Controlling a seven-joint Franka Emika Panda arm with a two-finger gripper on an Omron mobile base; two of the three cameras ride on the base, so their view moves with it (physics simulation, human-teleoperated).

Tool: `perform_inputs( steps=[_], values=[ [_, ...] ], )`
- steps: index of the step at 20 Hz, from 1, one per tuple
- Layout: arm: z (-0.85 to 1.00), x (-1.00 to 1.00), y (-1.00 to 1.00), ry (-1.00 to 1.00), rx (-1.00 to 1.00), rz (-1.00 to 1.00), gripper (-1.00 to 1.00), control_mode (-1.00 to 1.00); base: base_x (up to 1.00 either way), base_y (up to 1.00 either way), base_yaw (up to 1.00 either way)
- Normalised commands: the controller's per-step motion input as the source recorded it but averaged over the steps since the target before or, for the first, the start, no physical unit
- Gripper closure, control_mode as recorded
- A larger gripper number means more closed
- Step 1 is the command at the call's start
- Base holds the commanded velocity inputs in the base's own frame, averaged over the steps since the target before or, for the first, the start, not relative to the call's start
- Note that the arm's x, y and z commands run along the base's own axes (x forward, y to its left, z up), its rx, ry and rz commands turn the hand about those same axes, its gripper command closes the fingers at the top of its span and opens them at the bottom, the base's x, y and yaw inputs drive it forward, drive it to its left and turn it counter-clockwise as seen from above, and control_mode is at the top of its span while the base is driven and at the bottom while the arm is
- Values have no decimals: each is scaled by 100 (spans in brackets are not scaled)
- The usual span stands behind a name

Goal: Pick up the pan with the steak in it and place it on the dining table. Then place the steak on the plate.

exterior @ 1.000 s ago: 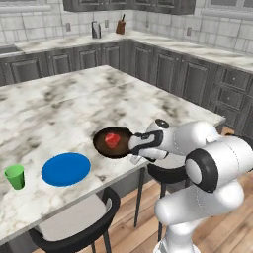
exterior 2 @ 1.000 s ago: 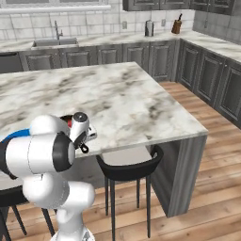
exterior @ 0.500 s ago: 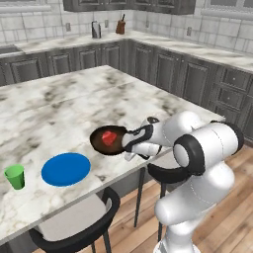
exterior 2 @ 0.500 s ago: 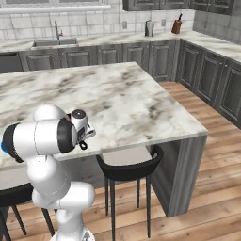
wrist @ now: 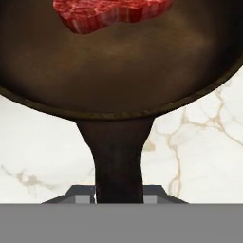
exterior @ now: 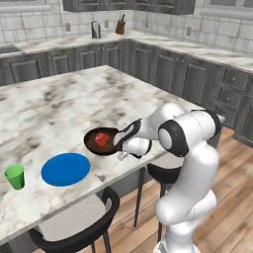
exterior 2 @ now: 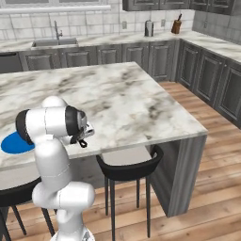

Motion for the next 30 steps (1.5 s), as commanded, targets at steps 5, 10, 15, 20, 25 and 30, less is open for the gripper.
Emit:
perform_inputs(
  steps=[5,10,15,20,25,30],
  values=[
    [-44,19,19,0,0,0,100,-100,0,0,0],
    [-49,0,9,0,-3,0,100,-100,0,0,0],
    [-14,0,2,0,0,0,-100,-100,0,0,0],
    [17,0,0,0,1,0,-100,-100,0,0,0],
    [33,0,0,1,0,0,-100,-100,0,0,0],
    [40,0,0,3,1,0,-100,-100,0,0,0]
  ],
)
